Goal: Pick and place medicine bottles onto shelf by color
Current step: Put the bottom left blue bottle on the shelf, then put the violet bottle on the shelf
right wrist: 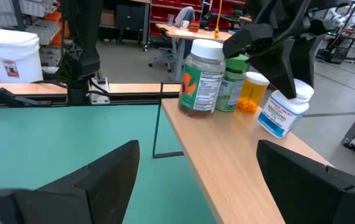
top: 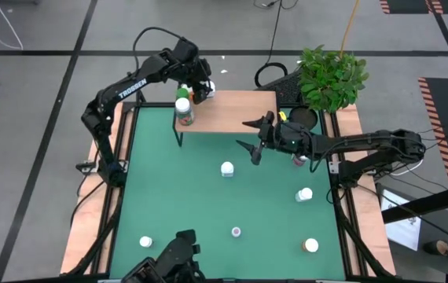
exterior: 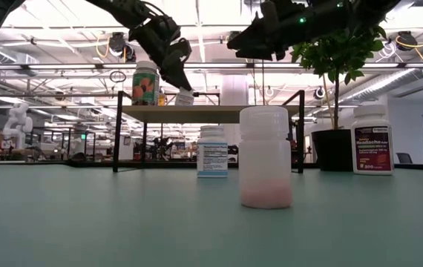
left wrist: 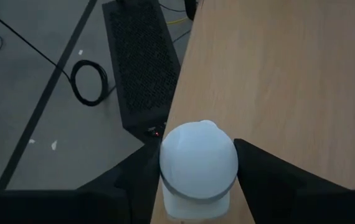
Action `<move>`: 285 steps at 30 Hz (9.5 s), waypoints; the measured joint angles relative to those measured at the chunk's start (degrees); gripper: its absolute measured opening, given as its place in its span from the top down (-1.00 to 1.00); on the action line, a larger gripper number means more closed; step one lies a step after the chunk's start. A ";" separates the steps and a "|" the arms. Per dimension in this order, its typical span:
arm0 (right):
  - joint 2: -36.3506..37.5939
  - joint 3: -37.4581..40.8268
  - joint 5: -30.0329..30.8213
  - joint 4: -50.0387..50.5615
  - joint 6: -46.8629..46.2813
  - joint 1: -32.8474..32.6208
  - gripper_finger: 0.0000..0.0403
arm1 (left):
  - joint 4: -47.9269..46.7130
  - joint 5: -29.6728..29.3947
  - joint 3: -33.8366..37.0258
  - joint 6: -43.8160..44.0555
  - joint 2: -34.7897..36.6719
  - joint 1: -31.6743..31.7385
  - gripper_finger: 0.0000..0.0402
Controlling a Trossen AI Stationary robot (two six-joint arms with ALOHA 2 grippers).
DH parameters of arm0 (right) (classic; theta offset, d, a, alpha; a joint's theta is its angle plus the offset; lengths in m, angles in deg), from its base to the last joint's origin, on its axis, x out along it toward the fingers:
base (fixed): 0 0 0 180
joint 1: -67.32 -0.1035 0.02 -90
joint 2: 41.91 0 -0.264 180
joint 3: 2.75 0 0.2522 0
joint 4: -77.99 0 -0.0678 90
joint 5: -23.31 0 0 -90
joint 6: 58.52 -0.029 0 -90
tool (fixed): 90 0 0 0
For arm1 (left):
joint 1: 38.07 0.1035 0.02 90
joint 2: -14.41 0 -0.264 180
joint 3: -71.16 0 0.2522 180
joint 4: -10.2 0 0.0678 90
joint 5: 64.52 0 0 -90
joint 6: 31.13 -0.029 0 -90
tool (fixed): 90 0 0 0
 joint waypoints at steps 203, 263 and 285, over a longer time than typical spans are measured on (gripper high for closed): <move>-43.08 -43.15 -8.98 10.03 7.67 16.24 1.00 | 88.37 -43.56 78.16 27.15 14.69 -48.85 0.39; -41.97 -43.12 -7.13 12.33 9.83 20.26 1.00 | 85.48 -43.24 78.14 29.18 14.69 -50.51 0.39; -37.01 -43.10 0.46 23.55 9.67 11.24 1.00 | 85.07 -43.13 78.14 32.09 14.69 -53.37 0.39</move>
